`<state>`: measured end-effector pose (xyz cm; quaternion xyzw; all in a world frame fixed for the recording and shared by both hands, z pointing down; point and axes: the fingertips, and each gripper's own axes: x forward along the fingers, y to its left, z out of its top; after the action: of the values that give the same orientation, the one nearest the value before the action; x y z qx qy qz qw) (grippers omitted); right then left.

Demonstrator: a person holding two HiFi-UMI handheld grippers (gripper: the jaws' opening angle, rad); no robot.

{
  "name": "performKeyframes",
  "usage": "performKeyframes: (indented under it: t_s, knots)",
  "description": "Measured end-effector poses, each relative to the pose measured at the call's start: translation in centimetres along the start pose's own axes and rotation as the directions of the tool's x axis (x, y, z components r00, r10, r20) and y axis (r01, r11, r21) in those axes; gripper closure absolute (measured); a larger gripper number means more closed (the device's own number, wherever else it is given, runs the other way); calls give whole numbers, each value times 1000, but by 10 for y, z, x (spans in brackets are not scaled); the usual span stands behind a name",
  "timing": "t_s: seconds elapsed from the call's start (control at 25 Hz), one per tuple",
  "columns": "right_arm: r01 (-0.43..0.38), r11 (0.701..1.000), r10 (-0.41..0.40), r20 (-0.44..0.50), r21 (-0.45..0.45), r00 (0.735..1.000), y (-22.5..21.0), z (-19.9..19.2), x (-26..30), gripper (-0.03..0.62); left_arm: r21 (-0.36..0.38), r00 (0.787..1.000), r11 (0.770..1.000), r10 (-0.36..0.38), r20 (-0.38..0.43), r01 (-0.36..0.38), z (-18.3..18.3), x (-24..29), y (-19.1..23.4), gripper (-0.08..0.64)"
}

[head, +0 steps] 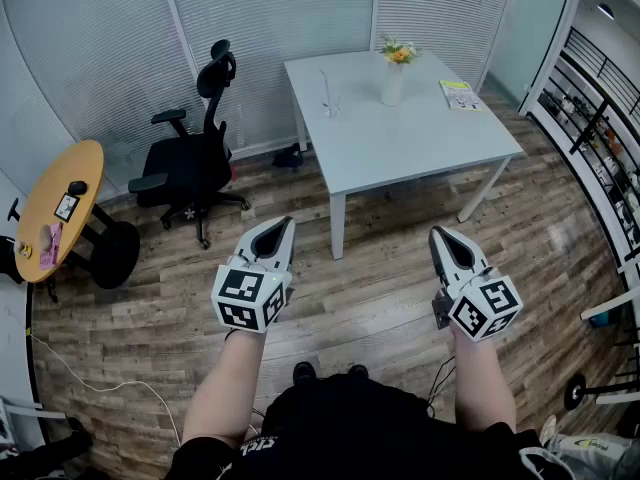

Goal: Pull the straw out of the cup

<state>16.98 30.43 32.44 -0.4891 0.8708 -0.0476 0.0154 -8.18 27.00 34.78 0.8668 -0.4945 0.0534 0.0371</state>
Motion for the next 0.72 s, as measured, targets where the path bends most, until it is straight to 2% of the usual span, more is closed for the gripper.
performKeyframes:
  t_s: [0.4, 0.6, 0.72]
  knots:
    - [-14, 1000, 14, -1, 7, 1000, -13, -6, -13, 589, -2, 1000, 1000, 5, -21, -5, -5, 10, -13, 551]
    - [70, 991, -74, -32, -113, 997, -33, -10, -33, 589, -2, 999, 1000, 20, -28, -20, -7, 13, -23, 551]
    - [65, 991, -68, -25, -115, 997, -40, -11, -45, 588, 6, 999, 1000, 23, -27, -23, -8, 12, -38, 551]
